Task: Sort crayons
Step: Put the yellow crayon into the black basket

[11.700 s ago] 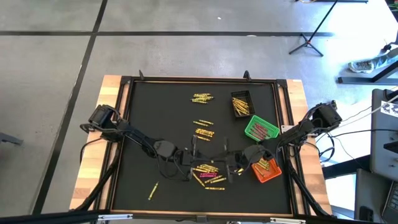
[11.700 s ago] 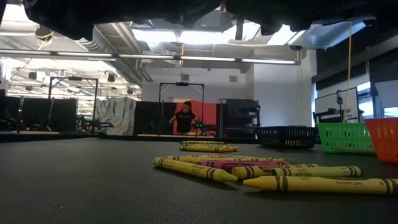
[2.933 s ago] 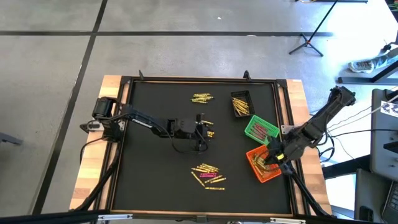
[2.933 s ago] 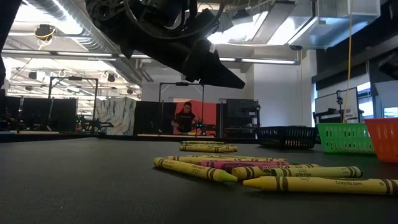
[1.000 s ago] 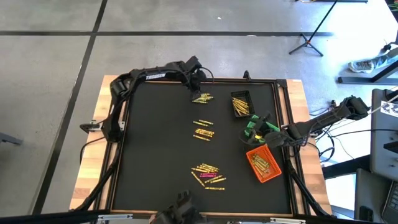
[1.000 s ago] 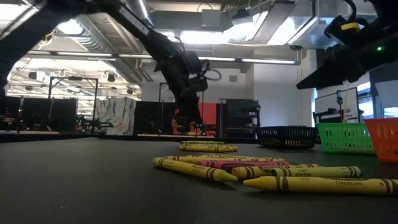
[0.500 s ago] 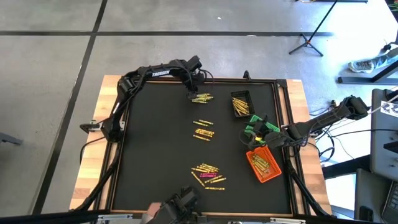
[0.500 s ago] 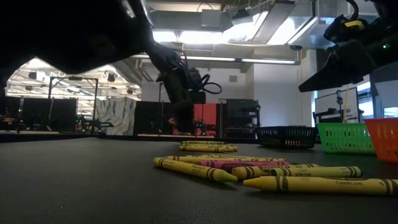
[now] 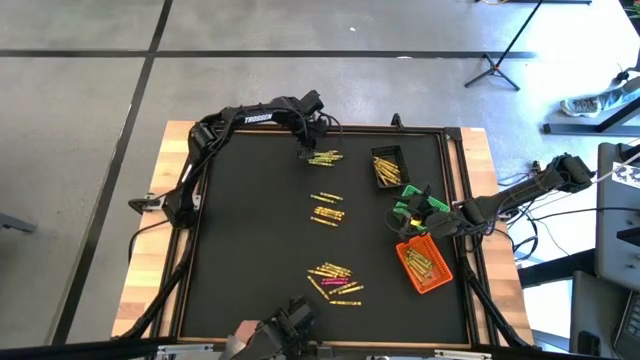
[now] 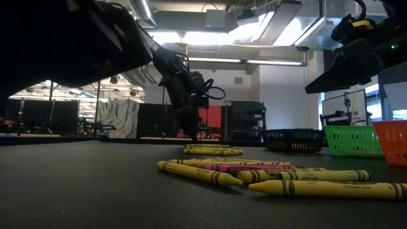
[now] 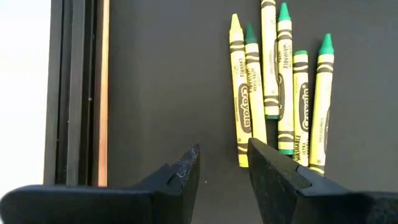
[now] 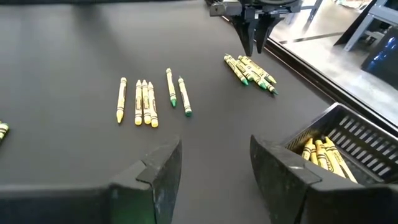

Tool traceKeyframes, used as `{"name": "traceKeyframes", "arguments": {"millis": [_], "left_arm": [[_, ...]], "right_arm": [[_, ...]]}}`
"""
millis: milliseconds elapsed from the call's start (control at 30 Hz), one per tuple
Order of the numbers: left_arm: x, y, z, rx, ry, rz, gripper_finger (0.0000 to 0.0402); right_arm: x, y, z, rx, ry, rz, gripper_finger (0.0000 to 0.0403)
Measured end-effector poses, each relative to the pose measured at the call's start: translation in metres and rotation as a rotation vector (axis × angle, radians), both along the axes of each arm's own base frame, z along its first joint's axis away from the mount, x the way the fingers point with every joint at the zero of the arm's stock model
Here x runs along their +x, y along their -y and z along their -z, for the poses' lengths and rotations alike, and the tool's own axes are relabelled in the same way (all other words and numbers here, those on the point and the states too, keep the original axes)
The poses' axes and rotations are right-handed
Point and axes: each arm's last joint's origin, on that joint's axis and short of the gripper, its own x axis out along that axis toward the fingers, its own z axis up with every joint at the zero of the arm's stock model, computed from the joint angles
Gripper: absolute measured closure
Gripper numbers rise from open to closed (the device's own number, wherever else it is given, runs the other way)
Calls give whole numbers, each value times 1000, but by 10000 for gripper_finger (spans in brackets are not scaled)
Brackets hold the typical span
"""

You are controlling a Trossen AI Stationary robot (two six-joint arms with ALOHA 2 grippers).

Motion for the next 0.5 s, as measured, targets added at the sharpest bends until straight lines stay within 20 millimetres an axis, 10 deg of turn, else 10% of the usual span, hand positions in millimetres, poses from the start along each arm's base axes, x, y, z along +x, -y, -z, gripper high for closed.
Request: {"name": "traceKeyframes", "arguments": {"millis": [500], "left_arm": [[1,-1,17,-30,-15,21,284]], "right_arm": [[0,0,0,18,7,10,214]]}}
